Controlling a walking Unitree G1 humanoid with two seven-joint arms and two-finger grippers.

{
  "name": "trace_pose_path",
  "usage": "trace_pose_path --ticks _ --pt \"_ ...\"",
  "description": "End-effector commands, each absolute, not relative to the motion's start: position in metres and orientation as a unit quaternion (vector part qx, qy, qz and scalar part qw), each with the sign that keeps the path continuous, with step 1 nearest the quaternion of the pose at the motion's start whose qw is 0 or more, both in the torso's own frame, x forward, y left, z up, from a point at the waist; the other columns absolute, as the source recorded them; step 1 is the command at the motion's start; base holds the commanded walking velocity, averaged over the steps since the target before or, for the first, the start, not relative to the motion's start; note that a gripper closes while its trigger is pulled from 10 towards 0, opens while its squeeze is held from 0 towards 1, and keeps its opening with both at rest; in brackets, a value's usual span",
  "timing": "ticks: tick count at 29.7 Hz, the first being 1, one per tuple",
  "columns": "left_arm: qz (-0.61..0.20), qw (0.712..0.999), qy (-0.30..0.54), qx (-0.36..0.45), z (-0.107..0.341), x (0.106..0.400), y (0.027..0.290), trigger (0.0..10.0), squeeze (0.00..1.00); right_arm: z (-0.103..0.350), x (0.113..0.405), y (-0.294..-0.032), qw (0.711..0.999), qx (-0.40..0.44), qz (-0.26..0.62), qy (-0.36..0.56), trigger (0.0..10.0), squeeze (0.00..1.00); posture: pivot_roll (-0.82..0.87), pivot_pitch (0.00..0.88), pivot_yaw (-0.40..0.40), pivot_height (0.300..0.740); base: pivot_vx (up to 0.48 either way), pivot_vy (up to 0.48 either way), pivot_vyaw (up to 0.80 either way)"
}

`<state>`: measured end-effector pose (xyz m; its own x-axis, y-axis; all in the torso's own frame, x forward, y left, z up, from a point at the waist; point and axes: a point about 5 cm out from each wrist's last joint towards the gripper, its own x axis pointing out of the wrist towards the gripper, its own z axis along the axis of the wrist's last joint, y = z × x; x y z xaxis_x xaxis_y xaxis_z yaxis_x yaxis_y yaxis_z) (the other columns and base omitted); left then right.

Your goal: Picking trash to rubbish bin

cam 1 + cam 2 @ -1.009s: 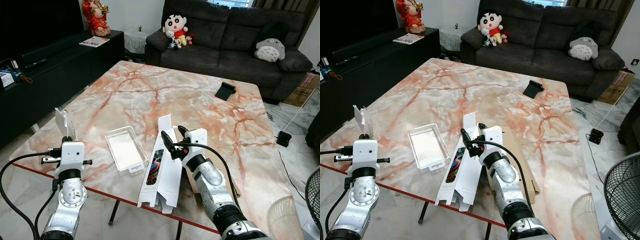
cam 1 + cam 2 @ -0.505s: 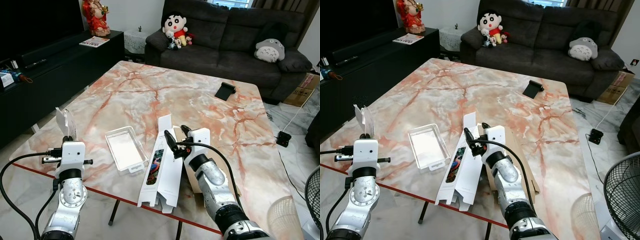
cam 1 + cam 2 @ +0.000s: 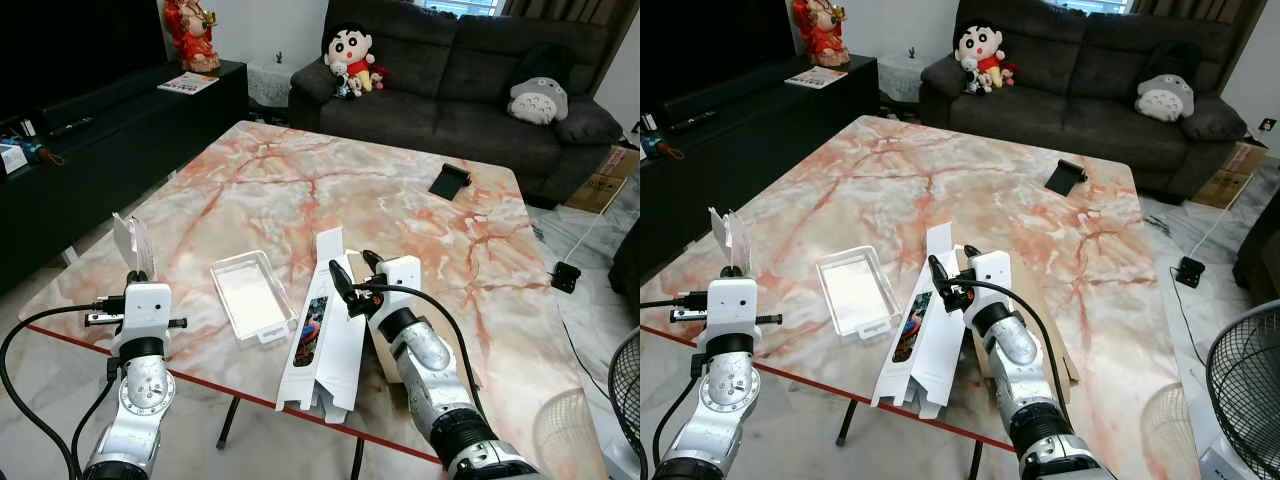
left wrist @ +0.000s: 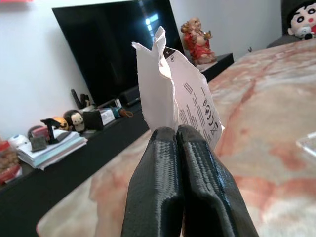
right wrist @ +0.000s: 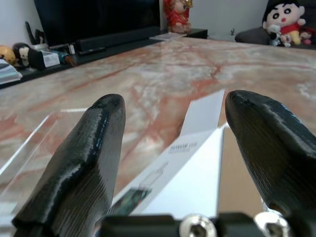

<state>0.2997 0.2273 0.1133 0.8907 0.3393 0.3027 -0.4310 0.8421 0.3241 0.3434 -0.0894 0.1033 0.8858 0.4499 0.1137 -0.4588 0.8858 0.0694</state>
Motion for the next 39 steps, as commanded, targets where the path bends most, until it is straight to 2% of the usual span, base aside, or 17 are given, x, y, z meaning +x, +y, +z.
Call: trace_pose_path --ticks 1,14,23,32,39 --pt "0.19 0.953 -0.133 0.197 0.119 0.302 0.221 10.0 0.0 0.105 0.345 -0.091 0.971 0.05 0.229 -0.05 10.0 0.0 0.04 0.0 -0.08 0.74 -0.319 0.0 0.0" --pt "0.191 0.953 -0.132 0.195 0.118 0.302 0.22 10.0 0.0 0.105 0.345 -0.091 0.971 0.049 0.23 -0.05 10.0 0.0 0.04 0.0 -0.082 0.74 -0.305 0.0 0.0" --pt "0.19 0.954 -0.125 0.197 0.116 0.302 0.222 10.0 0.0 0.102 0.345 -0.093 0.972 0.047 0.228 -0.044 10.0 0.0 0.03 0.0 -0.084 0.74 0.0 0.0 0.0" --pt "0.182 0.961 -0.056 0.199 0.083 0.292 0.234 10.0 0.0 0.069 0.334 -0.109 0.979 0.045 0.197 0.035 10.0 0.0 0.03 0.0 -0.085 0.74 0.0 0.0 0.0" --pt "0.163 0.966 0.056 0.192 0.037 0.272 0.244 10.0 0.0 0.024 0.313 -0.139 0.983 0.056 0.098 0.148 10.0 0.0 0.03 0.0 -0.084 0.74 0.0 0.0 0.0"
